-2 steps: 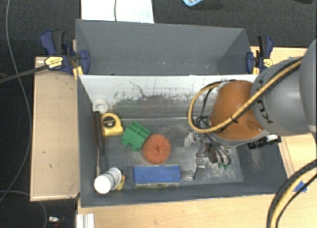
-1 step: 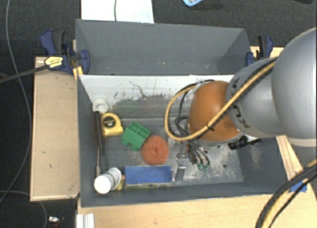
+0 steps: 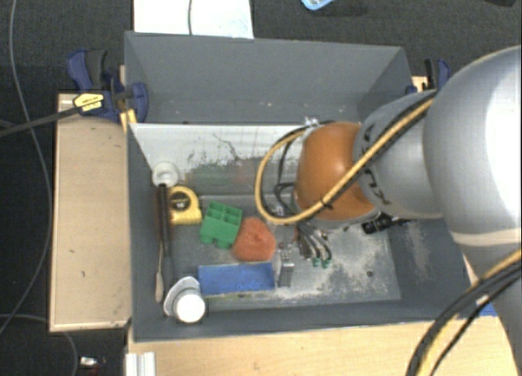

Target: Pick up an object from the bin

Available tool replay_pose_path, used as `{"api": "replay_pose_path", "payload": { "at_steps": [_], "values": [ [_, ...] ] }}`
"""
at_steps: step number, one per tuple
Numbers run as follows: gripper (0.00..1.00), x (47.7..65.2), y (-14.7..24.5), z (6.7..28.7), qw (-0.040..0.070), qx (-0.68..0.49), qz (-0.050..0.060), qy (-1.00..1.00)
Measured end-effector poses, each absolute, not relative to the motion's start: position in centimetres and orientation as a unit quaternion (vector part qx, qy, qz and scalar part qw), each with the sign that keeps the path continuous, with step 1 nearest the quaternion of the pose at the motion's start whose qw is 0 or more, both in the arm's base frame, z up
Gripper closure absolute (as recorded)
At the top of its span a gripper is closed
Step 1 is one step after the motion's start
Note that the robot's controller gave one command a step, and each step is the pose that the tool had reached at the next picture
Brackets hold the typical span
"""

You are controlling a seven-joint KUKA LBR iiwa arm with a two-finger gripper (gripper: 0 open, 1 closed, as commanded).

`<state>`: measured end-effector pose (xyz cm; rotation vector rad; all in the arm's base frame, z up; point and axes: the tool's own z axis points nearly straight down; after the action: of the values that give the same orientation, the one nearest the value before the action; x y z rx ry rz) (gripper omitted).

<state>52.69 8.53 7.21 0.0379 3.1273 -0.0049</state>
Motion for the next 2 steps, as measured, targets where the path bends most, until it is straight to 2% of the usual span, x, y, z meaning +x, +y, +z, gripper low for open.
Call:
{"api": "replay_pose_path", "payload": {
  "at_steps": [1,2],
  "values": [
    [0.0,56.0,10.6,7.1,0.008,-0.033,-0.003,0.999],
    [1.0,58.3,12.3,7.1,0.007,-0.059,-0.003,0.998]
  ]
}}
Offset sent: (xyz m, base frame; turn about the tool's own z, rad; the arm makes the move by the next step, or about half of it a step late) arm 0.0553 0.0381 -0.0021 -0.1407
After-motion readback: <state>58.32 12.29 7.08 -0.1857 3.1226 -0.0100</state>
